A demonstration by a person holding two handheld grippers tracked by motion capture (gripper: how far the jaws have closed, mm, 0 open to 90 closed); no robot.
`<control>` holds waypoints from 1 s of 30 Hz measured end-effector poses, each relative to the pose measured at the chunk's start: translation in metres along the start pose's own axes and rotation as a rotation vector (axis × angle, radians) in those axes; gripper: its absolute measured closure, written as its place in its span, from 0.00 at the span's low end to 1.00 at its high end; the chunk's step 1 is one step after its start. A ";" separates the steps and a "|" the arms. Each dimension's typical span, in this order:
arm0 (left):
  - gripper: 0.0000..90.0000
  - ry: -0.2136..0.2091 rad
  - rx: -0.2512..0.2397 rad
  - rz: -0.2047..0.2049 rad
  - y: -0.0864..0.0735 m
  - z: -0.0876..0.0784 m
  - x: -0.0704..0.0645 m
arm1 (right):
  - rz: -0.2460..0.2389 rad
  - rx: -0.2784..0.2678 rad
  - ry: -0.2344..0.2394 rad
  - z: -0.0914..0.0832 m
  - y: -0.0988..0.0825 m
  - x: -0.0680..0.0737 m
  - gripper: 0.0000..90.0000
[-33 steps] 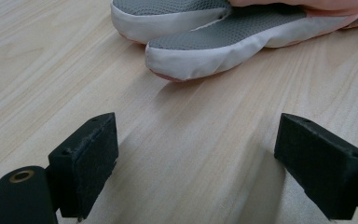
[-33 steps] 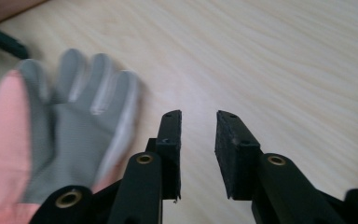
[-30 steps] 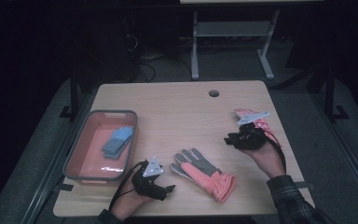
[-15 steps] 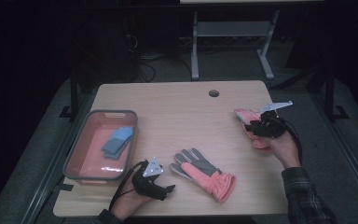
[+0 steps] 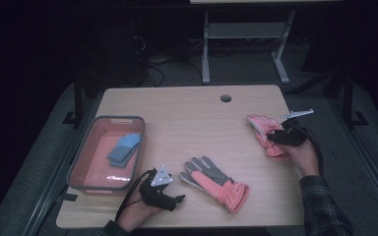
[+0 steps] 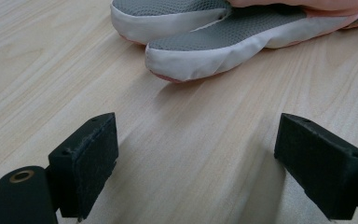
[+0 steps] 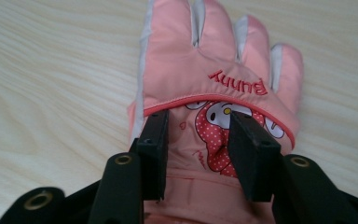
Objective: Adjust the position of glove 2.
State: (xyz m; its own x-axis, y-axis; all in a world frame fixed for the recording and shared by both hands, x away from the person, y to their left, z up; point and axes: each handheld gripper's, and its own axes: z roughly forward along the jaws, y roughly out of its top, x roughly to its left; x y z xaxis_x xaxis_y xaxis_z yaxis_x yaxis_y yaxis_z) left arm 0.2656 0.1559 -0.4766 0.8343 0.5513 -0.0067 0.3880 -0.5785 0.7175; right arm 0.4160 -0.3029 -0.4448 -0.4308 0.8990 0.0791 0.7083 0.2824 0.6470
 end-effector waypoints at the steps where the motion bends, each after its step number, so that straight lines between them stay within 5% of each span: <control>1: 0.14 0.000 0.000 0.000 0.000 0.000 0.000 | -0.002 0.002 -0.003 0.002 -0.001 0.000 0.66; 11: 0.14 0.000 0.000 0.000 0.000 0.000 0.000 | -0.029 0.013 -0.021 0.007 -0.003 0.001 0.96; 18: 0.14 0.000 0.000 0.000 0.000 0.000 0.000 | 0.003 -0.023 0.041 -0.003 -0.002 -0.004 0.99; 30: 0.14 -0.001 0.001 0.001 0.000 0.000 0.000 | -0.020 -0.045 0.087 -0.024 0.006 0.005 0.99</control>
State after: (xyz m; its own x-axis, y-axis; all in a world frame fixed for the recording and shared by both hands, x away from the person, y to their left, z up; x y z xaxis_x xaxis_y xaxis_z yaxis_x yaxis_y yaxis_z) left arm 0.2659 0.1559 -0.4765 0.8352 0.5499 -0.0062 0.3872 -0.5799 0.7168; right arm 0.4050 -0.3048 -0.4220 -0.4933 0.8601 0.1301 0.6737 0.2831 0.6826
